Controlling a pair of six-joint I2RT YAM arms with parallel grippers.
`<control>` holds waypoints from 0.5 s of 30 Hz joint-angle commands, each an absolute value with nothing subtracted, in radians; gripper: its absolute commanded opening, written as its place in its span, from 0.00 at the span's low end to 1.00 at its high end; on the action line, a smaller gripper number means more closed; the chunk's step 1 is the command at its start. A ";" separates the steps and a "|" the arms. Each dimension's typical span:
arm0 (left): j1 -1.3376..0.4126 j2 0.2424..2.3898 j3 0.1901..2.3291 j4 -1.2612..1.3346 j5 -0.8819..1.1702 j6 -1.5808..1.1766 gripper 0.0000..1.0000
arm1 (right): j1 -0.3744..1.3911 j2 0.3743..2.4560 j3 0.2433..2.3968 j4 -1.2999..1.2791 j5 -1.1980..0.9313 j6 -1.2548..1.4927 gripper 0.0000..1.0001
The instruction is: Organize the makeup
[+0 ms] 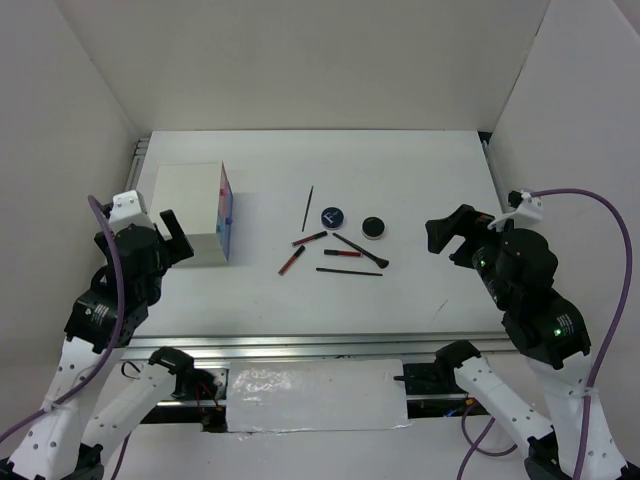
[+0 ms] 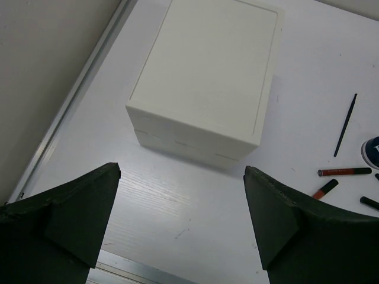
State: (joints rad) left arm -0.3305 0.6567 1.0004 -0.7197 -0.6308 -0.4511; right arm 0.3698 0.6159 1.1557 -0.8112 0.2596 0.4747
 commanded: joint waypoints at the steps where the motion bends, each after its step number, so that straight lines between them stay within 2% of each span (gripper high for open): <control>1: -0.327 0.657 0.996 -0.664 -0.635 -0.459 1.00 | 0.376 0.621 1.180 -0.818 0.284 0.476 1.00; 8: -0.327 0.634 0.977 -0.655 -0.634 -0.462 1.00 | 0.376 0.600 1.160 -0.779 0.261 0.472 1.00; 11: -0.327 0.632 0.966 -0.647 -0.626 -0.468 0.99 | 0.376 0.592 1.109 -0.677 0.096 0.460 1.00; 15: -0.316 0.632 0.954 -0.637 -0.620 -0.476 0.99 | 0.376 0.649 0.941 -0.337 -0.226 0.580 1.00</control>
State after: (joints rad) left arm -0.3279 0.6376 0.9604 -0.6876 -0.6258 -0.4538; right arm 0.3698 0.5934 1.0229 -0.6098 0.0235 0.5041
